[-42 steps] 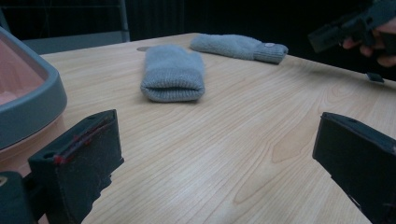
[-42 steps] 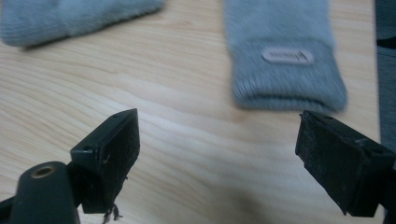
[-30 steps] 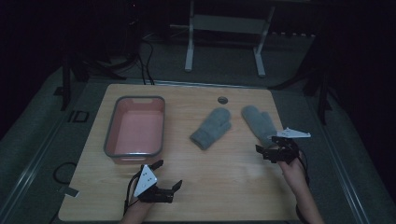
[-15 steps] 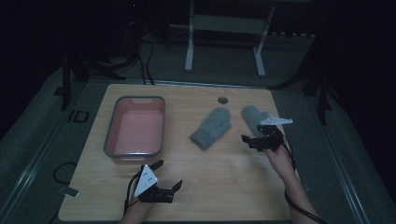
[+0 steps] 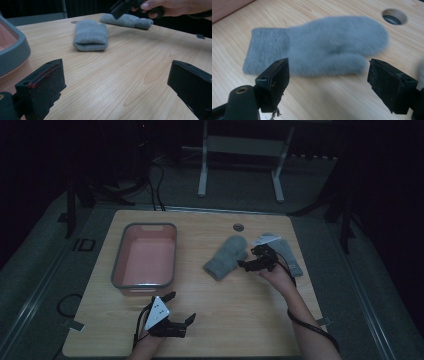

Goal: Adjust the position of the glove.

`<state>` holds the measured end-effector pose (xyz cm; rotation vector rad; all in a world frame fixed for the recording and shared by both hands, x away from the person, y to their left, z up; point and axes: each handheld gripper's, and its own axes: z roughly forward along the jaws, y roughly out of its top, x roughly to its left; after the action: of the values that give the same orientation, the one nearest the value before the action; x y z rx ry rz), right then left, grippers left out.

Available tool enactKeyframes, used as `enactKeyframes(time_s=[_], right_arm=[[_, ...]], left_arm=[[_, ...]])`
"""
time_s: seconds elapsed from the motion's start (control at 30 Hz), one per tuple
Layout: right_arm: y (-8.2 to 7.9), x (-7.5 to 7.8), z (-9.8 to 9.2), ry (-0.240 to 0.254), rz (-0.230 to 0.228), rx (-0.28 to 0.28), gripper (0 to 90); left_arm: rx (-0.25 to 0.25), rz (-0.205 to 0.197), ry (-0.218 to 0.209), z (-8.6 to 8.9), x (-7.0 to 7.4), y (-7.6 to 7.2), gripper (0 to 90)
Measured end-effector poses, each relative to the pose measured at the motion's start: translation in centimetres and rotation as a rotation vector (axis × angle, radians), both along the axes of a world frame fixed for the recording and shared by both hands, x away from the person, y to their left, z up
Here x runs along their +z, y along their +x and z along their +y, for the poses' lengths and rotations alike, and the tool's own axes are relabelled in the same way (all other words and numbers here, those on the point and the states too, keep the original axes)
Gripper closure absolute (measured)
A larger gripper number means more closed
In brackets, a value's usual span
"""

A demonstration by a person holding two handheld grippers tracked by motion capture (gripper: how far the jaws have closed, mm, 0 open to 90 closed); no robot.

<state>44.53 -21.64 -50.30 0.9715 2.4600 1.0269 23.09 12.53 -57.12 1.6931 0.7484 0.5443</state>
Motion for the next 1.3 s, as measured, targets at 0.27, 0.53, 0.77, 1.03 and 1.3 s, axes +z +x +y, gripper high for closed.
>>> enactKeyframes(time_s=[0.27,0.53,0.77,1.03,1.3], right_arm=[[2.7,-1.0,3.3,-0.033,-0.023,0.037,22.6],[5.2,-2.1,4.0,-0.057,0.011,0.012,24.9],[5.9,-3.4,4.9,-0.122,0.012,0.042,34.5],[5.7,-3.9,4.8,-0.091,0.032,0.056,67.6],[4.9,-2.8,5.0,-0.093,0.033,0.095,80.0]], left_arm=[[-0.010,0.004,0.002,0.0,0.0,0.0,1.5],[-0.011,0.004,0.001,0.0,0.0,0.1,1.6],[-0.013,0.000,0.011,-0.1,0.0,0.1,1.5],[0.001,0.008,-0.011,0.1,0.1,0.1,1.5],[0.012,0.008,-0.010,0.3,0.2,0.2,1.6]])
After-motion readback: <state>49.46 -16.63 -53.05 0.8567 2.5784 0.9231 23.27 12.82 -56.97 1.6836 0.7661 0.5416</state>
